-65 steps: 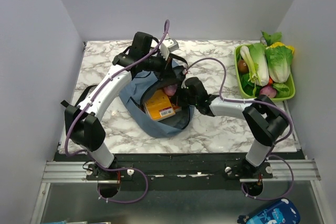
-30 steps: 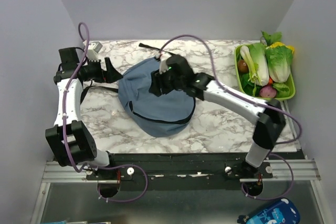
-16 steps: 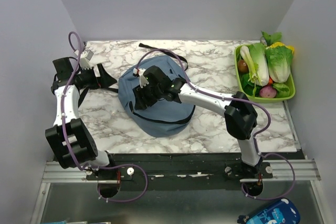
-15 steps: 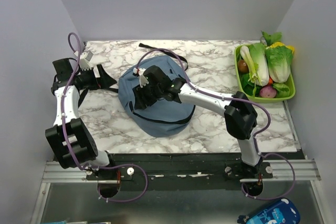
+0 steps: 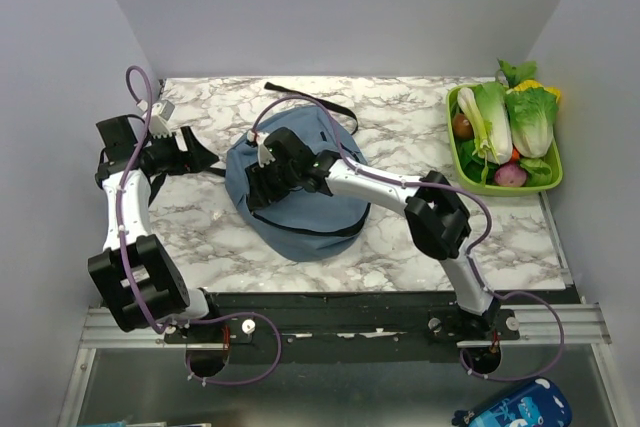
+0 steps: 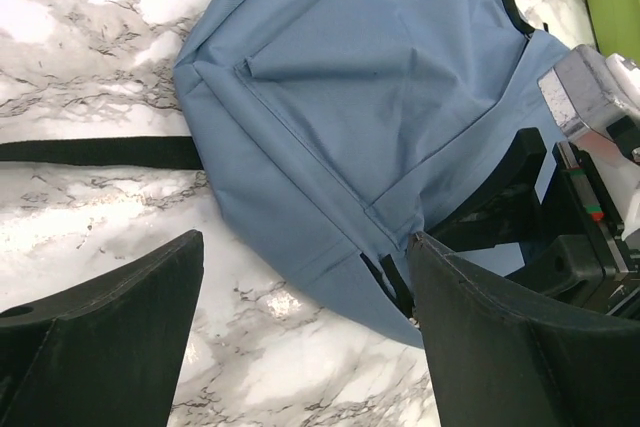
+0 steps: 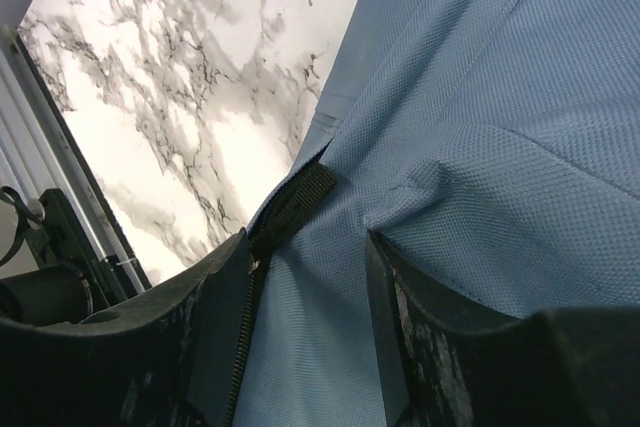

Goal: Pack the student bag
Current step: Zip the student bag at the center of the board.

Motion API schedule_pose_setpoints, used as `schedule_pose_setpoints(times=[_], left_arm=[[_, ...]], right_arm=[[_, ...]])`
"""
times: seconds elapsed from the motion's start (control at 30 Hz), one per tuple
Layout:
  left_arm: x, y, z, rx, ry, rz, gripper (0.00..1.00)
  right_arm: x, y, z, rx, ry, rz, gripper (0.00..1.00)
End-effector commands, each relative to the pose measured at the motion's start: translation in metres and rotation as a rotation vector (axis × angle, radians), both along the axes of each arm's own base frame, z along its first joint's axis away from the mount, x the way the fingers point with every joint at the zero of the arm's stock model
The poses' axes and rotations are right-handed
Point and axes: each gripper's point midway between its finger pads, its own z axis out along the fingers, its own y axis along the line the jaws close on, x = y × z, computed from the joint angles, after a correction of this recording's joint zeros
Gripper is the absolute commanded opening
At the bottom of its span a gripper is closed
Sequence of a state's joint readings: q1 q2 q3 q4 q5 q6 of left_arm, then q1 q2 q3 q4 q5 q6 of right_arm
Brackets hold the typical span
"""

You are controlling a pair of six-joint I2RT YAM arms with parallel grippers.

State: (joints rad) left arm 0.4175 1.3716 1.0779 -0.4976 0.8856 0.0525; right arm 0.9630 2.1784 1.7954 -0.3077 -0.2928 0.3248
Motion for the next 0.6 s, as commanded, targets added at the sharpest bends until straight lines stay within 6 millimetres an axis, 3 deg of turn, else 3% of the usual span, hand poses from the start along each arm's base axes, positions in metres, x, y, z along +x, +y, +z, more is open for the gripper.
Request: schedule_pose_setpoints(times=[0.0, 0.2, 0.33, 0.53, 0.57], left_arm=[[-0.001, 0.008, 0.004, 0.028, -0.027, 0.013, 0.88], [-0.003, 0.007, 0.003, 0.032, -0.027, 0.011, 0.88], [-0.007, 0.006, 0.002, 0.042, -0.032, 0.008, 0.88], [-0.010, 0.005, 0.003, 0.040, -0.035, -0.002, 0.83], [-0.010, 0.006, 0.004, 0.044, -0.040, -0.005, 0.83]], right_arm=[[0.002, 0.015, -0.005, 0.001, -0.039, -0.008, 0.57], [-0.002, 0.024, -0.007, -0.024, -0.084, -0.022, 0.57], [0.006, 0.024, -0.007, -0.036, -0.093, -0.068, 0.54], [0.018, 0.027, 0.000, -0.025, -0.121, -0.126, 0.44], [0.018, 0.027, -0.006, -0.040, -0.115, -0.130, 0.42]])
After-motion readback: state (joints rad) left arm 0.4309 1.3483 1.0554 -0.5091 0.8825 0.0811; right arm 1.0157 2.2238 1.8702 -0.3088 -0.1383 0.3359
